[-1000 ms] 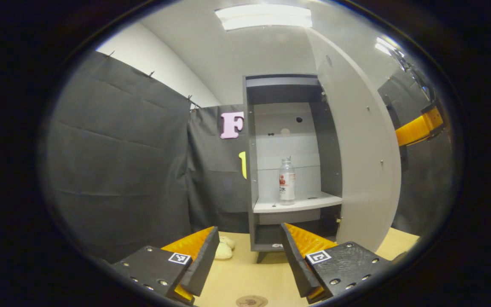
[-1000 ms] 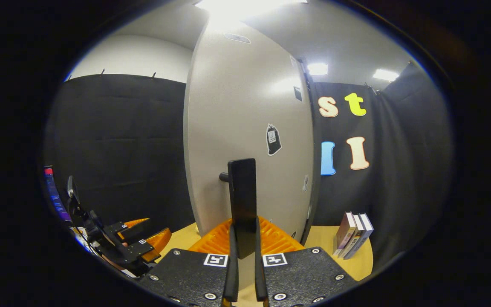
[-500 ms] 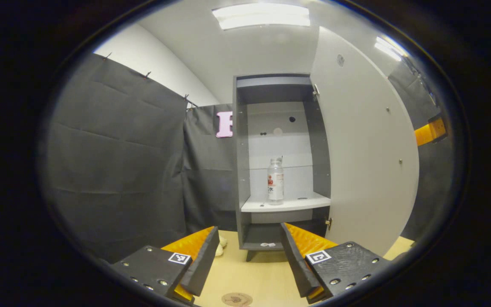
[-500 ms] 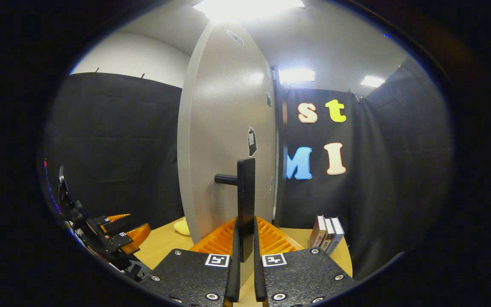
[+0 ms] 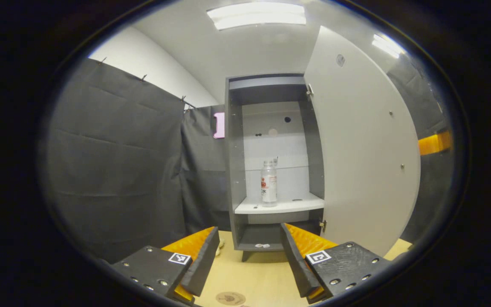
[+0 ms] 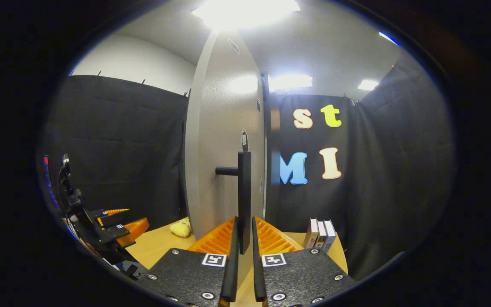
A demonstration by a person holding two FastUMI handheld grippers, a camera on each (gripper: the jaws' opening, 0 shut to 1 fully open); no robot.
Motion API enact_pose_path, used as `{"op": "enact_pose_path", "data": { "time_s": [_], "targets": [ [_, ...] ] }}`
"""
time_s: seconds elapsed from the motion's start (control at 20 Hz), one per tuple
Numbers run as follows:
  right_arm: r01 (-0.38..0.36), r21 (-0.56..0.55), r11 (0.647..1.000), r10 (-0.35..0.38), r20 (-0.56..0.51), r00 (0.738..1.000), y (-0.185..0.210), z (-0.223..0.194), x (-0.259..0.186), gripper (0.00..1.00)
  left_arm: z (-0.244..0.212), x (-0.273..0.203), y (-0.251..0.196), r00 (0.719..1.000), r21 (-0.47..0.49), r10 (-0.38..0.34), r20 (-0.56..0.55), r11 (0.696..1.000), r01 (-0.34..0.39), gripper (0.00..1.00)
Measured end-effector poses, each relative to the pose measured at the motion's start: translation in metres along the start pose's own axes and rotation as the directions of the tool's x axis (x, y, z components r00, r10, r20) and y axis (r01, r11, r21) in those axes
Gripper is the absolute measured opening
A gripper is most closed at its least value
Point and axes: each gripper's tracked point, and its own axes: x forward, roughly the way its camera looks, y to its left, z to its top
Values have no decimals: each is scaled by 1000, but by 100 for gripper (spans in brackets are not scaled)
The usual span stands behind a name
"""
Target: Open the cabinet door with the right hand, grasp the bottle in the cabinet with the left hand and place it on the coaster, then close the cabinet door with the right hand.
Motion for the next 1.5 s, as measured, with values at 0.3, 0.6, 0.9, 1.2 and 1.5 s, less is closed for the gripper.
{"op": "enact_pose_path", "data": {
  "time_s": [0.3,0.6,0.9,1.2,1.5],
  "targets": [
    [234,-33,972,-235,-11,972,-67,-43,-25,96,20,68,-15,996,9,-83,-15,996,83,82],
    [445,46,894,-444,-38,895,-108,-78,-49,96,25,168,-32,981,-54,-192,-18,980,190,82],
    [558,50,828,-552,-95,828,-114,-102,-52,96,31,260,-45,962,-72,-273,4,959,273,82],
    [619,18,785,-614,-114,781,-109,-111,-52,96,20,334,-65,946,-83,-323,10,943,323,82],
    [686,10,728,-678,-136,722,-108,-120,-53,95,0,394,-79,940,-57,-342,7,938,342,82]
  ]
}}
